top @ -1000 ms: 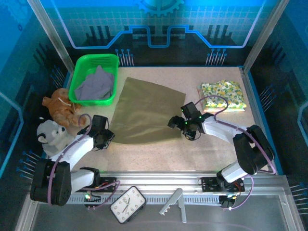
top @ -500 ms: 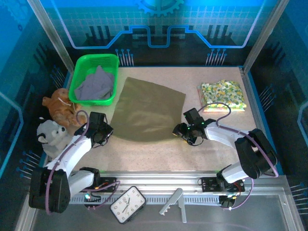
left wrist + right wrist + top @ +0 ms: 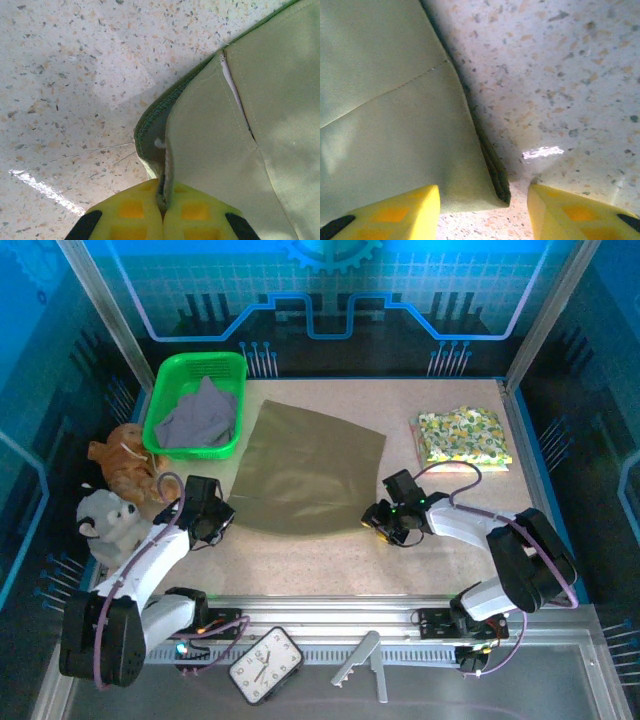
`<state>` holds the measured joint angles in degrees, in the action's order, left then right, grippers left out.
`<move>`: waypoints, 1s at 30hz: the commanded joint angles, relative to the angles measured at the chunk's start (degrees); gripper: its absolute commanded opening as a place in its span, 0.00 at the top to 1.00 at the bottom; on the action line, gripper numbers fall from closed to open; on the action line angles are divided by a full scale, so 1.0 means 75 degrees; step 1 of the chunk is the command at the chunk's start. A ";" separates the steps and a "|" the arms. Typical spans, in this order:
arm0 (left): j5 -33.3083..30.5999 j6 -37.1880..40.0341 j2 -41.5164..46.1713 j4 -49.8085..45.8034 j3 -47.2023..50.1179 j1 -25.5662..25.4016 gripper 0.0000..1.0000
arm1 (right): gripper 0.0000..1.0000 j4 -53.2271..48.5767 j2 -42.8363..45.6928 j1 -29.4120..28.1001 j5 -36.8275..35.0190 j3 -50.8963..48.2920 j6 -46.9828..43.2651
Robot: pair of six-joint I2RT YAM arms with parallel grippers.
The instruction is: Fold and stack the skirts
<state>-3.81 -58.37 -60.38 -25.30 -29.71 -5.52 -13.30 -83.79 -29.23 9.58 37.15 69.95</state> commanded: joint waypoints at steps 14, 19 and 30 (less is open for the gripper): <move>0.0022 -0.0036 -0.0152 -0.0087 0.0104 0.0068 1.00 | 0.66 0.0458 -0.0144 -0.0145 0.0293 -0.0076 0.0246; 0.0036 -0.0038 -0.0149 -0.0076 0.0118 0.0068 1.00 | 0.66 0.0484 -0.0157 -0.0169 0.0254 -0.0089 0.0261; -0.0024 -0.0043 -0.0096 -0.0183 0.0086 0.0068 1.00 | 0.73 0.0849 -0.0386 -0.0192 0.0142 -0.0230 0.0402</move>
<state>-3.79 -58.37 -61.19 -25.21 -29.71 -5.52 -10.02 -85.62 -29.63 11.00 36.62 72.05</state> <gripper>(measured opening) 0.053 0.284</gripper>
